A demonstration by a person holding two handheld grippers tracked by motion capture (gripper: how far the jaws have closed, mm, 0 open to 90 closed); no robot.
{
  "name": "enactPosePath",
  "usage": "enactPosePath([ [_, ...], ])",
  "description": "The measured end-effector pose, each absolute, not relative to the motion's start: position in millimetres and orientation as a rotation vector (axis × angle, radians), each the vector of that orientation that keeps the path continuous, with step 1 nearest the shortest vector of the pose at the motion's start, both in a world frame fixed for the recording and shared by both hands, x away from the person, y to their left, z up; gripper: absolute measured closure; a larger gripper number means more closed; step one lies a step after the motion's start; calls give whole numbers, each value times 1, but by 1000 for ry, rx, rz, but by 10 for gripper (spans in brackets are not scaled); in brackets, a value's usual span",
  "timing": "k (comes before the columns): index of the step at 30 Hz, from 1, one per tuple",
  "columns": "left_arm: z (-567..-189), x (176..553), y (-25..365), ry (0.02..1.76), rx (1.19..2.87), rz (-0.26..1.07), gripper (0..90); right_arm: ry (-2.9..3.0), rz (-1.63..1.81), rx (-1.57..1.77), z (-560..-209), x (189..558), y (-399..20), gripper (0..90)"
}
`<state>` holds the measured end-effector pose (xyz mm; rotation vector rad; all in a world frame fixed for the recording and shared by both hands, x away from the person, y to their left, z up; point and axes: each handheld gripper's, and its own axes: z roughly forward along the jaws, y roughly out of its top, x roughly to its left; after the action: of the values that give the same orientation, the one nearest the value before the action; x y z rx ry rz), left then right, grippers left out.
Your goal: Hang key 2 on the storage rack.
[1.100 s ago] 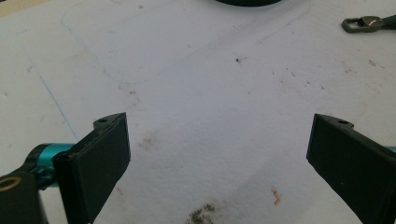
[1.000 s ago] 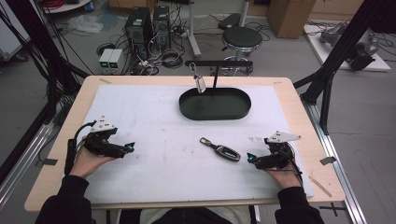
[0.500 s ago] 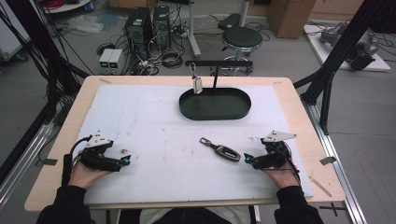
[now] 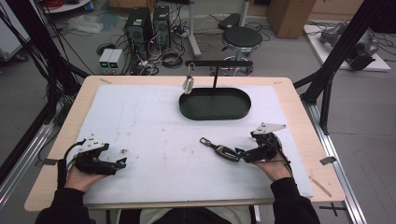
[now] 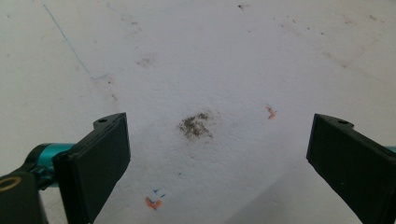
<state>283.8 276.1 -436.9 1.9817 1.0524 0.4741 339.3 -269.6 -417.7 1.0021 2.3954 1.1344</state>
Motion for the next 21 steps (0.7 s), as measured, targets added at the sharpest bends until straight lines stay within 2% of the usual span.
enactPosePath([
  [21, -440, 269, 285, 1051, 1985, 483, 66, 2539, 1064, 918, -410, 361, -218, 32],
])
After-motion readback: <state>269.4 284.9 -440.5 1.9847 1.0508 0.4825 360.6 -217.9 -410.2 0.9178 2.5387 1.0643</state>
